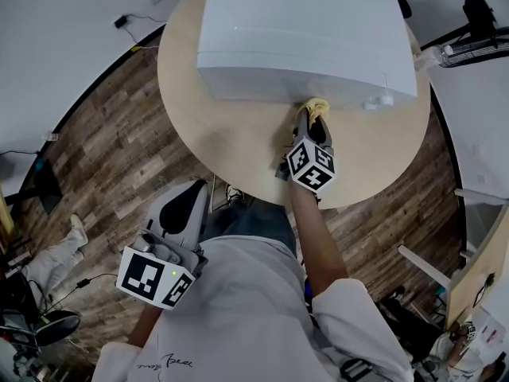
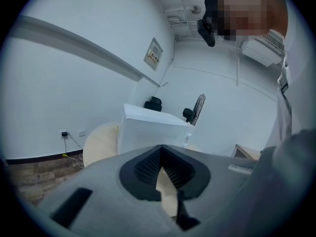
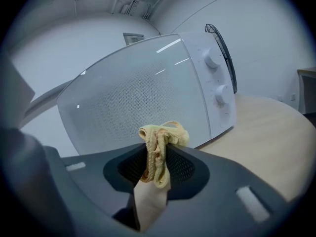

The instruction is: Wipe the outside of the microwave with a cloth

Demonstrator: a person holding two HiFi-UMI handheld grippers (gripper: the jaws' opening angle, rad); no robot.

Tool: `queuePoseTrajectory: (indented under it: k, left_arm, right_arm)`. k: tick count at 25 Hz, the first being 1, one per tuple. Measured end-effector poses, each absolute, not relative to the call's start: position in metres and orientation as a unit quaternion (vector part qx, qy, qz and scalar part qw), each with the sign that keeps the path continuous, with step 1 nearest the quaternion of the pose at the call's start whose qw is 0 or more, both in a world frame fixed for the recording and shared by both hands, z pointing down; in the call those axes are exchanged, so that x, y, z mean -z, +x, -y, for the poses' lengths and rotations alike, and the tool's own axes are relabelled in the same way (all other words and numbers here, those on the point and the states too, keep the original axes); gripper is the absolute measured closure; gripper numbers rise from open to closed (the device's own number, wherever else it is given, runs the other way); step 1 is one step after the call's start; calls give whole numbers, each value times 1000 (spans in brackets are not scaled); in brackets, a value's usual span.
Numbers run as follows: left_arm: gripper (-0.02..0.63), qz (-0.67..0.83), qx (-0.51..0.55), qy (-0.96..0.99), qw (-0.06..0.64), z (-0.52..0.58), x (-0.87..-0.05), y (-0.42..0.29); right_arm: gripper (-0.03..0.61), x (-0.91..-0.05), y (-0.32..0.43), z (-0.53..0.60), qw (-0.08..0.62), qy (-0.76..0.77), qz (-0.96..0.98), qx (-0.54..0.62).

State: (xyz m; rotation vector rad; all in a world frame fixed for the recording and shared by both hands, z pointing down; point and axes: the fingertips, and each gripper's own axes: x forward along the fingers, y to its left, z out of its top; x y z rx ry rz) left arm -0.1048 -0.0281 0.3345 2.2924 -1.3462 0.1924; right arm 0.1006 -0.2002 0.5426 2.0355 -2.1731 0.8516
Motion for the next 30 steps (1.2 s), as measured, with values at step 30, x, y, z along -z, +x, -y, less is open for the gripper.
queuePoseTrajectory:
  k: [30]
  left_arm:
    - [620, 559, -56, 791, 244, -7, -342, -183]
  right_arm:
    - [456, -549, -41, 190, 44, 575, 765, -287]
